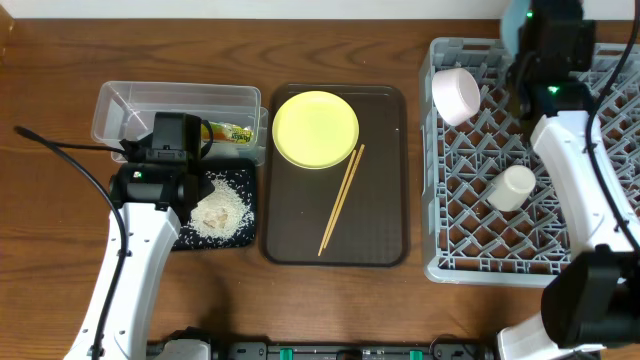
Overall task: Sort waste into correct bins and load items into the dishwasher rack
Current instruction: 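Carry the blue bowl into the rack's back corner and release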
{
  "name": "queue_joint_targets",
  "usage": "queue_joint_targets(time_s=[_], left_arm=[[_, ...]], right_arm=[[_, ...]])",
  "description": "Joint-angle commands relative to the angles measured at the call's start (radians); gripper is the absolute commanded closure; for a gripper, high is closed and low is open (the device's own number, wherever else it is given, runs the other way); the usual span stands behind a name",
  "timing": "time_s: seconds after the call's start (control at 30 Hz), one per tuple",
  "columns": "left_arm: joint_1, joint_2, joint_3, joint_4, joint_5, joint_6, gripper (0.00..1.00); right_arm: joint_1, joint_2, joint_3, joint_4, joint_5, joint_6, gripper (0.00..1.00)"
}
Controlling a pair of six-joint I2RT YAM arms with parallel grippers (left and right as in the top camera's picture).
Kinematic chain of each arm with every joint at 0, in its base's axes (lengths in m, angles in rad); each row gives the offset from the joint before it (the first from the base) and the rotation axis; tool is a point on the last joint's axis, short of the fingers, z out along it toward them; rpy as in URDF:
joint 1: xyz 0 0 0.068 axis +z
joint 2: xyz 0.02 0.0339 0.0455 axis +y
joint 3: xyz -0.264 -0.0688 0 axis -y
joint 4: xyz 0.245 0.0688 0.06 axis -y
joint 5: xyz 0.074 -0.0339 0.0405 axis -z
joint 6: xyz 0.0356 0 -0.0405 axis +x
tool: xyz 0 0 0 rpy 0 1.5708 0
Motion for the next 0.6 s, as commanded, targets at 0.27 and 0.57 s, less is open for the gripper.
queue_joint_targets(time_s=[0.27, 0.57], left_arm=[[0.005, -0.005, 0.000, -0.002, -0.024, -0.005, 0.43], [0.005, -0.005, 0.000, -0.002, -0.024, -0.006, 0.43]], right_arm=[[-0.051, 0.173, 0.005, 0.087, 0.175, -0.198, 0.99], [-0.051, 0.251, 0.005, 0.104, 0.245, -0.173, 0.99]])
